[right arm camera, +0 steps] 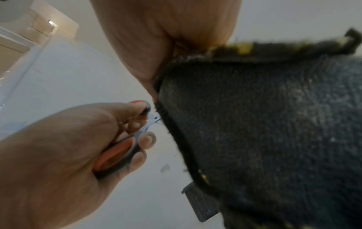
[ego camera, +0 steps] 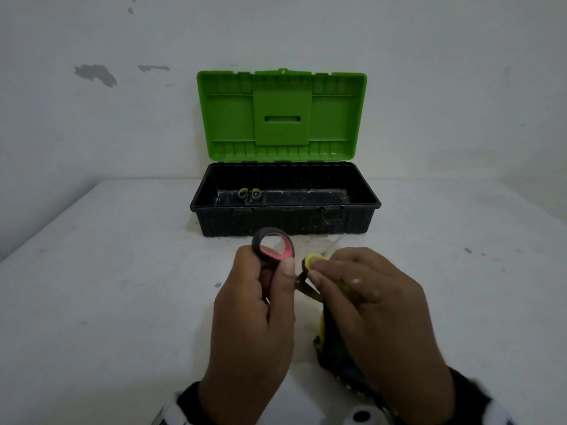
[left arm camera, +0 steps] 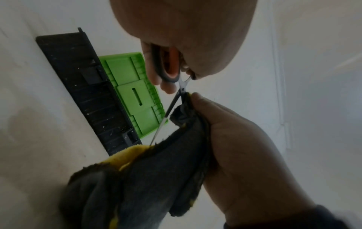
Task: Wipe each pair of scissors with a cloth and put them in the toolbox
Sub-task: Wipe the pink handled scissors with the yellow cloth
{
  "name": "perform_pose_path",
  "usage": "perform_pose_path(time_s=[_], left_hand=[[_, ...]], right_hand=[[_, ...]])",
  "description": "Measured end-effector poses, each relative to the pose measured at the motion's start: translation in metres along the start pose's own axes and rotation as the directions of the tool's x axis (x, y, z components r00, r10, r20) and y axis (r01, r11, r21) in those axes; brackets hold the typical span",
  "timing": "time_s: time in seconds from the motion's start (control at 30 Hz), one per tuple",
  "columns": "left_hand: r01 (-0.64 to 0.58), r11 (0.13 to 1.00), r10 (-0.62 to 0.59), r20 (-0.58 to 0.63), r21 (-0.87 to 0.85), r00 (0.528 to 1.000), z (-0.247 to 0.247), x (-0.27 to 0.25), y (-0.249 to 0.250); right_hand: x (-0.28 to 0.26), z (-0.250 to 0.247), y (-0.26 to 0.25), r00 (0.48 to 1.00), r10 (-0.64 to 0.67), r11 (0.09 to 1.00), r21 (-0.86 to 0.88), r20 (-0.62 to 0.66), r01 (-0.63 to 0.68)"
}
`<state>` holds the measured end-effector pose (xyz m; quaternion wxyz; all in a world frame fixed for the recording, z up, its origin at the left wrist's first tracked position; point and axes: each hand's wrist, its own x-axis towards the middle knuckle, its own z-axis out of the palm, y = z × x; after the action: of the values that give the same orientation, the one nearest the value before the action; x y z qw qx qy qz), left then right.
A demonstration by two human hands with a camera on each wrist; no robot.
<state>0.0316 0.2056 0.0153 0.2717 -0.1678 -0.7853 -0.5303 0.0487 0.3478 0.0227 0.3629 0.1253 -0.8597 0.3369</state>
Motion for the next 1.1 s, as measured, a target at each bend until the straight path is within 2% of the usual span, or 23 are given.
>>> perform_pose_path(time_s=[0.17, 0.37, 0.47, 0.53, 0.67, 0.8, 0.9, 1.0, 1.1], left_hand=[[0.049, 0.999, -0.049, 0.012, -0.019, 0.999, -0.005, 0.002, 0.000], [0.157, 0.980, -0.150, 0.067, -0.121, 0.986, -0.008, 0.004, 0.006], [0.186, 0.972, -0.179, 0.062, -0.143, 0.982, -0.010, 0.006, 0.008], [0.176, 0.975, -0.170, 0.054, -0.133, 0.984, -0.011, 0.008, 0.009], [0.159, 0.976, -0.152, 0.057, -0.147, 0.987, -0.013, 0.009, 0.012], [0.150, 0.978, -0.139, 0.080, -0.147, 0.987, -0.016, 0.007, 0.013], [0.137, 0.983, -0.125, 0.098, -0.122, 0.987, -0.016, 0.006, 0.012], [0.093, 0.993, -0.087, 0.081, -0.071, 0.993, -0.015, 0.004, 0.009], [-0.001, 1.000, 0.001, 0.060, 0.002, 0.998, -0.016, 0.002, 0.008]], right_hand=[[-0.005, 0.004, -0.009, 0.992, -0.075, 0.995, -0.051, 0.102, 0.081], [0.000, -0.001, -0.011, 0.984, -0.126, 0.988, -0.077, 0.130, 0.137], [-0.001, 0.000, -0.019, 0.979, -0.145, 0.989, -0.010, 0.144, 0.148], [-0.002, 0.001, -0.023, 0.974, -0.165, 0.986, 0.028, 0.154, 0.163], [0.004, -0.007, -0.020, 0.990, -0.113, 0.993, -0.013, 0.085, 0.115], [0.005, -0.004, -0.018, 0.983, -0.134, 0.988, -0.057, 0.124, 0.142], [0.010, -0.007, -0.010, 0.988, -0.105, 0.989, -0.090, 0.112, 0.115], [0.009, -0.009, -0.012, 0.990, -0.078, 0.994, -0.065, 0.114, 0.085], [0.008, -0.011, -0.016, 0.986, -0.095, 0.994, -0.045, 0.140, 0.102]])
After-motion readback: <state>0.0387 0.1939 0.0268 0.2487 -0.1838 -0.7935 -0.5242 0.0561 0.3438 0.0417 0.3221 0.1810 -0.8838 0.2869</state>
